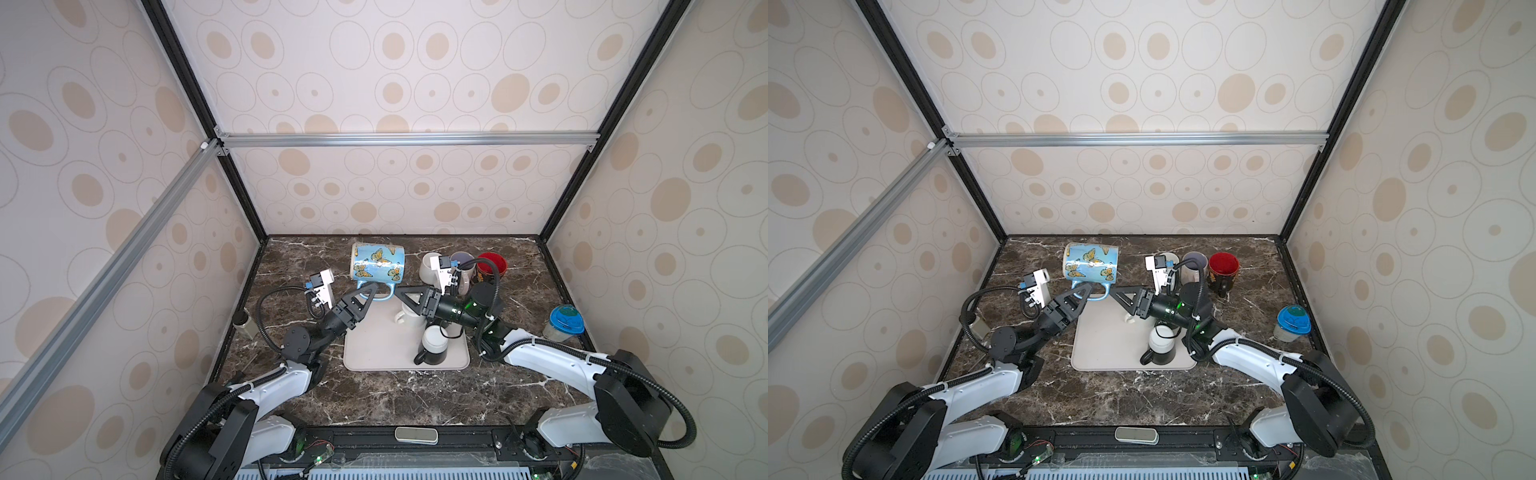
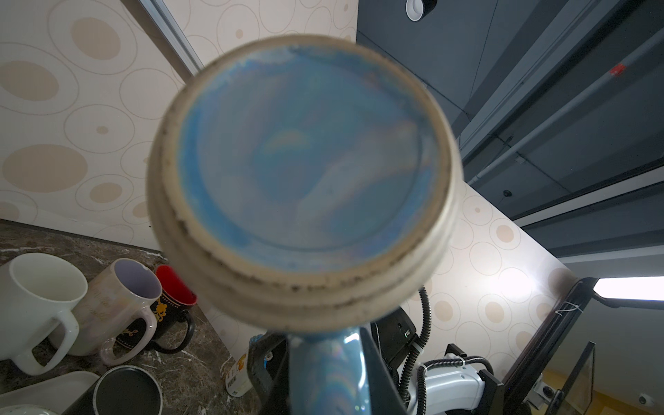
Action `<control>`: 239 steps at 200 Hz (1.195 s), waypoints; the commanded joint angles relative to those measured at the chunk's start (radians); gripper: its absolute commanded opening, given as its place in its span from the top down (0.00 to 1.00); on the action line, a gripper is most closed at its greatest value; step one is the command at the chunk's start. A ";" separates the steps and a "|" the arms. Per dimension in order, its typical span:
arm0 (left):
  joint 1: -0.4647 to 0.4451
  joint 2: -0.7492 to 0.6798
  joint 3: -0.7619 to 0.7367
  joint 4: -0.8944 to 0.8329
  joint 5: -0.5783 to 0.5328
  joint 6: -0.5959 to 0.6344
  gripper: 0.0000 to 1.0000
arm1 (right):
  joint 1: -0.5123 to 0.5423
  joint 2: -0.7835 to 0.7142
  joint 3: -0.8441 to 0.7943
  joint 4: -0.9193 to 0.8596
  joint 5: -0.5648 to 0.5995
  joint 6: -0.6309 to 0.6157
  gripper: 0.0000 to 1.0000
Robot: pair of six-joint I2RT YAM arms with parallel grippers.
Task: Turn the mug right side up
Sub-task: 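Grasp the blue mug's body with the right gripper while the left holds it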
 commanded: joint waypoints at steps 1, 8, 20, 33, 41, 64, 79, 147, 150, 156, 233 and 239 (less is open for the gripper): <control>-0.007 -0.023 0.034 0.103 0.042 0.022 1.00 | 0.009 0.007 0.041 0.038 0.001 -0.007 0.52; -0.007 -0.021 0.033 0.104 0.039 0.021 1.00 | 0.010 0.009 0.044 0.034 0.003 -0.009 0.53; -0.009 -0.016 0.033 0.106 0.039 0.022 1.00 | 0.013 0.010 0.051 0.033 0.001 -0.012 0.54; -0.009 -0.011 0.030 0.115 0.036 0.017 1.00 | 0.018 0.014 0.060 0.023 0.000 -0.017 0.54; -0.009 -0.008 0.030 0.119 0.037 0.015 1.00 | 0.021 0.017 0.065 0.017 -0.002 -0.021 0.54; -0.009 -0.007 0.022 0.122 0.030 0.014 1.00 | 0.028 0.017 0.071 0.002 0.002 -0.031 0.54; -0.009 -0.004 0.021 0.123 0.034 0.016 1.00 | 0.033 0.012 0.073 -0.013 0.006 -0.045 0.54; -0.010 0.000 0.013 0.132 0.038 0.015 1.00 | 0.047 0.007 0.086 -0.075 0.051 -0.110 0.54; -0.010 0.000 0.013 0.131 0.039 0.015 1.00 | 0.047 0.007 0.086 -0.077 0.054 -0.111 0.54; -0.012 0.000 0.013 0.130 0.040 0.016 1.00 | 0.047 0.009 0.086 -0.078 0.057 -0.114 0.55; -0.016 0.049 0.011 0.196 0.055 -0.023 1.00 | 0.047 0.059 0.090 0.055 0.074 -0.075 0.55; -0.018 0.052 0.012 0.203 0.054 -0.026 1.00 | 0.047 0.062 0.094 0.058 0.075 -0.073 0.55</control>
